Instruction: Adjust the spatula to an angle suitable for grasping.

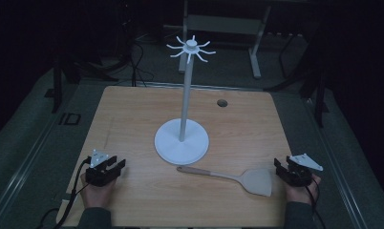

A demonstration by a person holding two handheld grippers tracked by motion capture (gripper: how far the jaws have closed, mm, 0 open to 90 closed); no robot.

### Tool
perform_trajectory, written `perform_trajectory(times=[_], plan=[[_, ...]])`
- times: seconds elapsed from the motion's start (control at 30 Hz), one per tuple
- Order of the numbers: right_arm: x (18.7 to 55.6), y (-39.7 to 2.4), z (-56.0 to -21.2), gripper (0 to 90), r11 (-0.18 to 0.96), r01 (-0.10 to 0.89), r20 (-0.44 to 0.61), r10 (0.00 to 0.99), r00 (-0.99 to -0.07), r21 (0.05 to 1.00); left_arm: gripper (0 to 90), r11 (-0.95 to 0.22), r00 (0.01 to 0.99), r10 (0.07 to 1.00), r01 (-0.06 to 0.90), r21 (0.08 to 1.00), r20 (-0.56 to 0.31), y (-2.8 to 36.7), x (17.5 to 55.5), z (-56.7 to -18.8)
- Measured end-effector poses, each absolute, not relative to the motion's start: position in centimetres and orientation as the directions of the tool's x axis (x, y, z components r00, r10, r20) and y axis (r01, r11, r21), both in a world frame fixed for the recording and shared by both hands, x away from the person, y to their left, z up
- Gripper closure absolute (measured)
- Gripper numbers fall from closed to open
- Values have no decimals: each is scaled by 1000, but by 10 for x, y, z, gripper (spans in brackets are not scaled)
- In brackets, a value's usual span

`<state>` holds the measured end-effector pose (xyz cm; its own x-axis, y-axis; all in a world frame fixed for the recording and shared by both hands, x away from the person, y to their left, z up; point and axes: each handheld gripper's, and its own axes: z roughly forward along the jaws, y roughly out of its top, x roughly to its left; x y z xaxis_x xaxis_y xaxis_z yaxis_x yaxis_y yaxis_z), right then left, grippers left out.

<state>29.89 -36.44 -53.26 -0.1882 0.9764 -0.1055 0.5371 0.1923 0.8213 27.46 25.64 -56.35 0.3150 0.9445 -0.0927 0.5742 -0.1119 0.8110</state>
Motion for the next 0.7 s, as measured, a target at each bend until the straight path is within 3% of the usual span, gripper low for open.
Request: perform_trajectory(times=[0.1,0.27,0.7], plan=[[296,-350,-527,484,277,510,-186,957,-223,814,566,-129,339,937,556,821,-82,255,273,-563],[295,-338,-519,468,326,493,-226,941,-253,807,556,-136,346,935,561,817,-82,254,274,-563],[285,-302,-470,473,389,411,-250,902,-352,825,547,-177,359,932,567,805,-48,249,274,-564]])
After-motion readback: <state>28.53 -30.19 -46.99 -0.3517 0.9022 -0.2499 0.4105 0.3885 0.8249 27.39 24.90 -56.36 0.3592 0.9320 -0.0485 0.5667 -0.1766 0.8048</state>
